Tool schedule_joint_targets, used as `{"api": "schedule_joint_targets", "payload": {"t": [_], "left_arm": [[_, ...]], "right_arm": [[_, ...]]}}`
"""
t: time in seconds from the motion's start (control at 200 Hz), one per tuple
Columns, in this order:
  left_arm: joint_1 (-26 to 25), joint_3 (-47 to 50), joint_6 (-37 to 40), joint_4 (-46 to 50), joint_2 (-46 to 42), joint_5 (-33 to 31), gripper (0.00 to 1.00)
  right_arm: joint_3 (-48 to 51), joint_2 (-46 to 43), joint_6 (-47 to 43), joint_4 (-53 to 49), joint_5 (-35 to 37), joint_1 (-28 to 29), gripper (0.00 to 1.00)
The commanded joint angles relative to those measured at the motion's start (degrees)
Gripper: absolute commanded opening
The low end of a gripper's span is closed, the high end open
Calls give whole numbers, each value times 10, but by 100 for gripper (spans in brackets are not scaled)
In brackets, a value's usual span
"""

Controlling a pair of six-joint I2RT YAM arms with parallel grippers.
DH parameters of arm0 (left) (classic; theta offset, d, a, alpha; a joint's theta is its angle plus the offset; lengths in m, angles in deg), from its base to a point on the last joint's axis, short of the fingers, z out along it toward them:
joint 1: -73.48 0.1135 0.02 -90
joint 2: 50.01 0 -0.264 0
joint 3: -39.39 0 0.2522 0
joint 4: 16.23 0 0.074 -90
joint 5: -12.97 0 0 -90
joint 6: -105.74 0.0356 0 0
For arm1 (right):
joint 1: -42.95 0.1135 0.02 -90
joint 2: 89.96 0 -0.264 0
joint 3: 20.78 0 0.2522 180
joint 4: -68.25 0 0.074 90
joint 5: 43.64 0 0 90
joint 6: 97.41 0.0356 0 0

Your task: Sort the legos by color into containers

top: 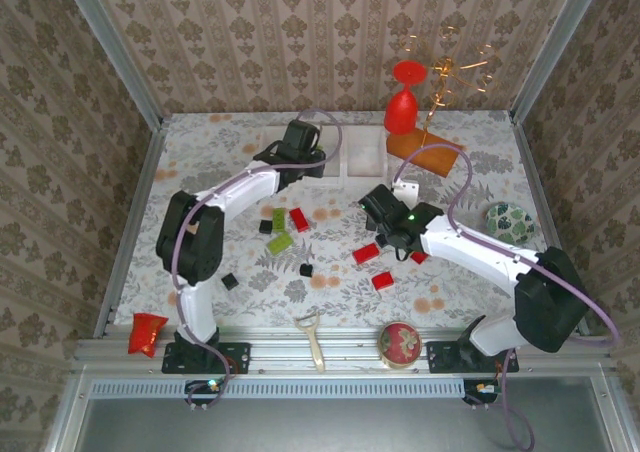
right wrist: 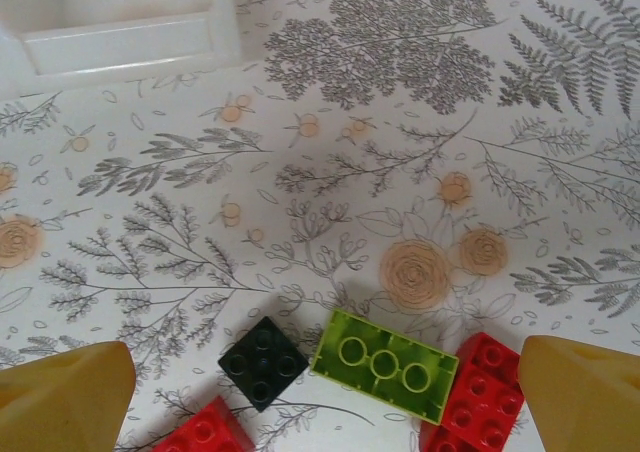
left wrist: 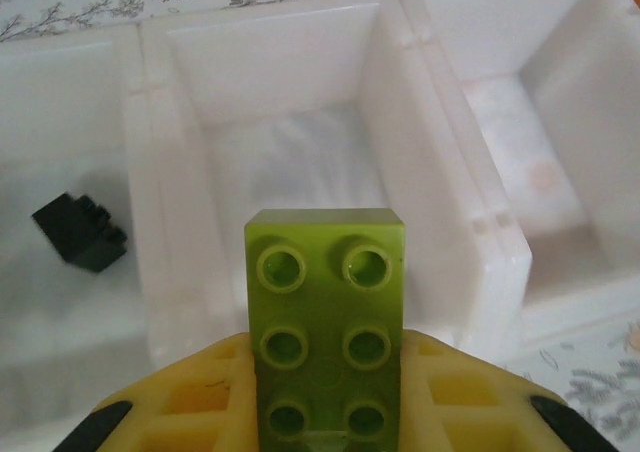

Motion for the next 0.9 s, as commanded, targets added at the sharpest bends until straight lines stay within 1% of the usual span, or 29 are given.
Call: {"api": "schedule_joint_targets", "payload": {"t": [0.0, 0.05, 0.09, 0.365, 0.6, 0.895], "left_arm": [[-4, -51, 23, -3, 36, -16, 13], [-4, -70, 23, 1, 52, -20, 14], [-3, -82, 22, 2, 63, -23, 15], [-4, -139, 21, 25, 119, -48, 24], [-6, -153, 23, 37, 137, -56, 29], [-14, -155, 23, 38, 141, -56, 44]], "right_arm": [[11, -16, 23, -11, 20, -4, 100], [13, -16, 22, -10, 19, -6, 100], [14, -33, 21, -9, 18, -5, 100], [9, -26, 17, -6, 13, -8, 100], [8, -23, 16, -3, 12, -9, 100], [7, -23, 14, -2, 9, -12, 100]]}}
